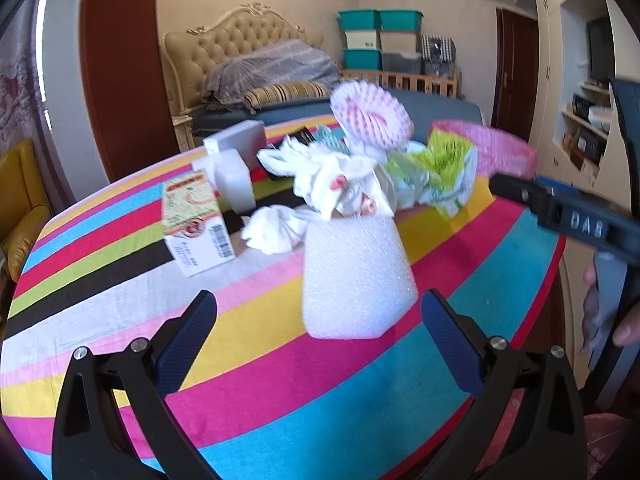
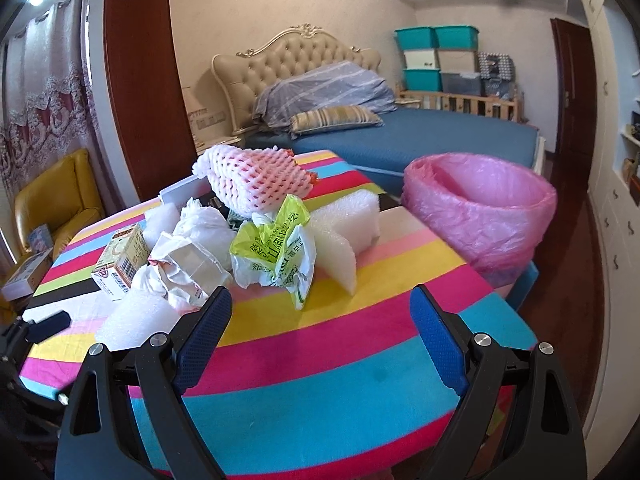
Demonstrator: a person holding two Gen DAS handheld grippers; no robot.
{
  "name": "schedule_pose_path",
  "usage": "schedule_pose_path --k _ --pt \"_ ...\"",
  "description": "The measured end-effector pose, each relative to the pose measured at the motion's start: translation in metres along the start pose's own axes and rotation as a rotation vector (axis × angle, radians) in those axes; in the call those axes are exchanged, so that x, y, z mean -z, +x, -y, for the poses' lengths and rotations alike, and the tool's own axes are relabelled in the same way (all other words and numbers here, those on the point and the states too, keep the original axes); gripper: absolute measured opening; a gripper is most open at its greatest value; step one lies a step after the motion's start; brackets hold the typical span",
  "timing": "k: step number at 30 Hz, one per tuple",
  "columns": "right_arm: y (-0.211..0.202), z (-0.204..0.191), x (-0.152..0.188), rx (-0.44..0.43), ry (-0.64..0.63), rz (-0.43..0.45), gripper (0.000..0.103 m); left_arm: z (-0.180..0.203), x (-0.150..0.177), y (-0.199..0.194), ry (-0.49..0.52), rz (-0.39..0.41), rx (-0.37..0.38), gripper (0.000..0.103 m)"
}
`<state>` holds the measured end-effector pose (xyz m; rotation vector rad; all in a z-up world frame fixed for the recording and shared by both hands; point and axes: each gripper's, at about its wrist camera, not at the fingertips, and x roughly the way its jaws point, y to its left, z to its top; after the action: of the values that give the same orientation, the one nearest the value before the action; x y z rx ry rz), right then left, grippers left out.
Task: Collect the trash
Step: 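Grasp the white foam block with the left tool while the right tool grasps the green plastic bag, then carry the foam block and plastic bag with both tools over the pink wastebasket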
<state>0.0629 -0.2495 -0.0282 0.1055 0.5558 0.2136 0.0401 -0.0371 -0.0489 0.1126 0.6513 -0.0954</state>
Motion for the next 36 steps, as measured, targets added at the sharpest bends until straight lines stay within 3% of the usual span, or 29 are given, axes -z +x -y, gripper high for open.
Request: schedule_pose_path --k 7,11,15,17,20,22,24,27,36 --pt "0.030 -0.003 -0.015 -0.065 -0.048 -0.019 0.085 0.020 -0.005 0.022 0.091 -0.032 0.004 0.098" --pt "0.047 -0.001 -0.024 -0.095 -0.042 -0.048 0.084 0.029 -0.010 0.037 0.117 -0.059 0.010 0.091" --pt "0.050 -0.003 -0.029 -0.125 -0.057 -0.045 0.073 0.026 -0.015 0.045 0.086 -0.068 0.006 0.084" --pt "0.052 -0.004 -0.029 -0.142 -0.073 -0.056 0.068 0.023 -0.016 0.049 0.070 -0.082 0.014 0.074" --pt "0.054 -0.005 -0.024 -0.182 -0.071 -0.075 0.051 0.020 -0.015 0.053 0.055 -0.102 0.030 0.061" --pt "0.051 -0.005 -0.021 -0.193 -0.066 -0.070 0.044 0.019 -0.014 0.051 0.050 -0.095 0.029 0.061" --pt "0.048 -0.006 -0.019 -0.199 -0.066 -0.059 0.027 0.019 -0.014 0.048 0.055 -0.076 0.022 0.061" --pt "0.042 -0.006 -0.018 -0.210 -0.077 -0.028 0.020 0.019 -0.013 0.040 0.067 -0.041 0.008 0.060" --pt "0.013 -0.001 -0.017 -0.232 -0.061 0.030 0.017 0.015 -0.015 0.015 0.062 0.043 -0.026 0.060"
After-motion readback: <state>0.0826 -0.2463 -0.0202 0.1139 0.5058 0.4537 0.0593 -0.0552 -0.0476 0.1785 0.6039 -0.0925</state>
